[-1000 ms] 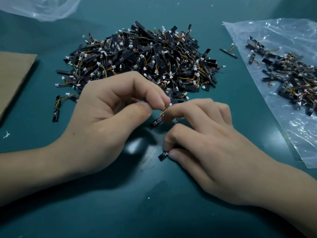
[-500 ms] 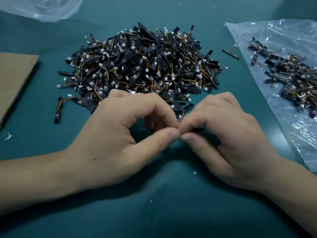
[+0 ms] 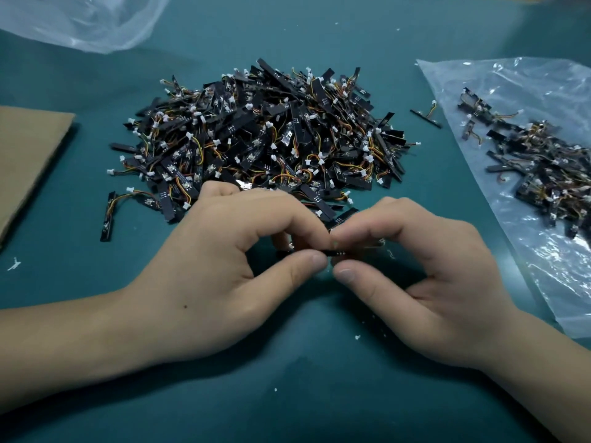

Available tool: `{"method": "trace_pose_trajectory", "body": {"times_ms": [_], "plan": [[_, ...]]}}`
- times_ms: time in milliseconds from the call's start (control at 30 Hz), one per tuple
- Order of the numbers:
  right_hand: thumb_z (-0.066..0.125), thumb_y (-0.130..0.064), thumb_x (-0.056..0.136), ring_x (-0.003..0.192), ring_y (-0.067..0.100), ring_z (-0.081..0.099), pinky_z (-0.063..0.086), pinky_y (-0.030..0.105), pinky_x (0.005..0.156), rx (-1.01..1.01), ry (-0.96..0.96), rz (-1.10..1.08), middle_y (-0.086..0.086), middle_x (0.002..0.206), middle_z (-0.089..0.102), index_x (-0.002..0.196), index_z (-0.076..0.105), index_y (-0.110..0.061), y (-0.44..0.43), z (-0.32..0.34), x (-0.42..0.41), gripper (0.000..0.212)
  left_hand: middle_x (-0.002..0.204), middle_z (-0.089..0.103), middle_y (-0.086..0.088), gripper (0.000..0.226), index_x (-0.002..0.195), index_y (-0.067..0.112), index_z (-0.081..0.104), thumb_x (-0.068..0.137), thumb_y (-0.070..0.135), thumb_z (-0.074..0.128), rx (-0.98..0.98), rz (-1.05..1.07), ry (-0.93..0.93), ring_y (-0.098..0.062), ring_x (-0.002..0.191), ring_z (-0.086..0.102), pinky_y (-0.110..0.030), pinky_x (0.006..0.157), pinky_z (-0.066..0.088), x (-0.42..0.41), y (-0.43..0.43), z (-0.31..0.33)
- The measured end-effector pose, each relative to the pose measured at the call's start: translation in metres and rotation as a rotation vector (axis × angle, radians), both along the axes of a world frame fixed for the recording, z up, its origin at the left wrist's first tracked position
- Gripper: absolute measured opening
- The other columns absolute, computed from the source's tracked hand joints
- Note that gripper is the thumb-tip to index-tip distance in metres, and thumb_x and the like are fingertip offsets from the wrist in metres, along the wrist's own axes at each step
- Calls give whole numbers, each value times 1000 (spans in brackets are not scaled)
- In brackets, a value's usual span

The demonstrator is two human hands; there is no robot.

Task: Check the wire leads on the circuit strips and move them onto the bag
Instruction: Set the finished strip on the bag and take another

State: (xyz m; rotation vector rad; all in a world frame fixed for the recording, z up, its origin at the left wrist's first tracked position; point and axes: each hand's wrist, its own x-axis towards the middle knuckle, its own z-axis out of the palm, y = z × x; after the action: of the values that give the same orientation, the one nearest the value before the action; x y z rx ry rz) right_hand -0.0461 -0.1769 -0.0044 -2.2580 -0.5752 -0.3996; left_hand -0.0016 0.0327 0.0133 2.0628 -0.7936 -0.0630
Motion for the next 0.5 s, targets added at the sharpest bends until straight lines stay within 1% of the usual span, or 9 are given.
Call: {"method": "trace_pose_trajectory", "body": {"times_ms": [33, 100, 167, 233, 267, 333, 400, 433, 500], "plan": [[66, -28, 97, 92, 7, 67, 52, 33, 81, 8, -8, 10, -22, 103, 65, 116, 64, -28, -1, 0, 0, 19, 78, 66, 17, 16, 88, 19, 74, 83, 33, 67, 0, 5, -5, 8, 76, 56, -3, 77, 37, 0, 2, -5], [67, -28, 96, 90, 9, 68, 53, 33, 80, 22, -3, 10, -24, 101, 67, 113, 66, -32, -2, 0, 0, 18, 79, 66, 17, 12, 87, 19, 74, 83, 28, 68, -5, 26, -57, 9, 76, 53, -2, 78, 36, 0, 2, -7], [67, -33, 95, 90, 8, 70, 53, 28, 81, 24, -4, -20, -23, 104, 70, 114, 66, -39, -3, 1, 0, 20, 79, 67, 17, 9, 88, 20, 74, 84, 27, 69, 1, 16, -103, 8, 77, 55, -3, 80, 36, -1, 4, -6], [68, -36, 94, 88, 6, 70, 53, 24, 79, 24, 3, -37, -22, 104, 71, 106, 65, -45, -1, 3, 0, 15, 80, 67, 20, 6, 90, 24, 72, 86, 28, 70, 12, 3, -142, 6, 79, 60, -11, 84, 36, 0, 6, -5], [69, -37, 94, 86, 6, 70, 53, 25, 77, 35, 17, -37, -21, 100, 72, 102, 64, -46, 0, 4, -1, 13, 81, 67, 21, 6, 91, 26, 71, 87, 29, 71, 14, -5, -168, 4, 80, 62, -15, 85, 36, 1, 8, -5], [69, -39, 93, 82, 8, 71, 55, 30, 74, 50, 45, -44, -18, 92, 73, 99, 63, -45, -1, 4, 0, 11, 81, 67, 21, 7, 91, 26, 71, 88, 33, 71, 13, -24, -177, 1, 81, 63, -16, 86, 36, 3, 10, -6], [68, -39, 94, 79, 11, 70, 54, 35, 70, 62, 66, -25, -16, 86, 71, 97, 65, -42, -2, 4, 0, 5, 82, 66, 19, 9, 91, 27, 71, 89, 36, 68, 1, -55, -143, -3, 82, 63, -17, 85, 37, 4, 9, -5], [68, -39, 94, 78, 11, 69, 54, 36, 69, 62, 65, -14, -16, 84, 70, 97, 67, -38, -3, 4, 1, 3, 81, 67, 18, 8, 91, 27, 71, 89, 35, 67, -5, -71, -131, -5, 81, 64, -17, 83, 38, 5, 9, -4], [67, -38, 95, 77, 11, 69, 54, 36, 69, 57, 48, -11, -14, 83, 70, 97, 69, -31, -3, 1, 3, 7, 80, 68, 14, 5, 91, 24, 72, 89, 28, 71, -38, -80, -119, -7, 78, 65, -12, 77, 41, 7, 10, -5]]}}
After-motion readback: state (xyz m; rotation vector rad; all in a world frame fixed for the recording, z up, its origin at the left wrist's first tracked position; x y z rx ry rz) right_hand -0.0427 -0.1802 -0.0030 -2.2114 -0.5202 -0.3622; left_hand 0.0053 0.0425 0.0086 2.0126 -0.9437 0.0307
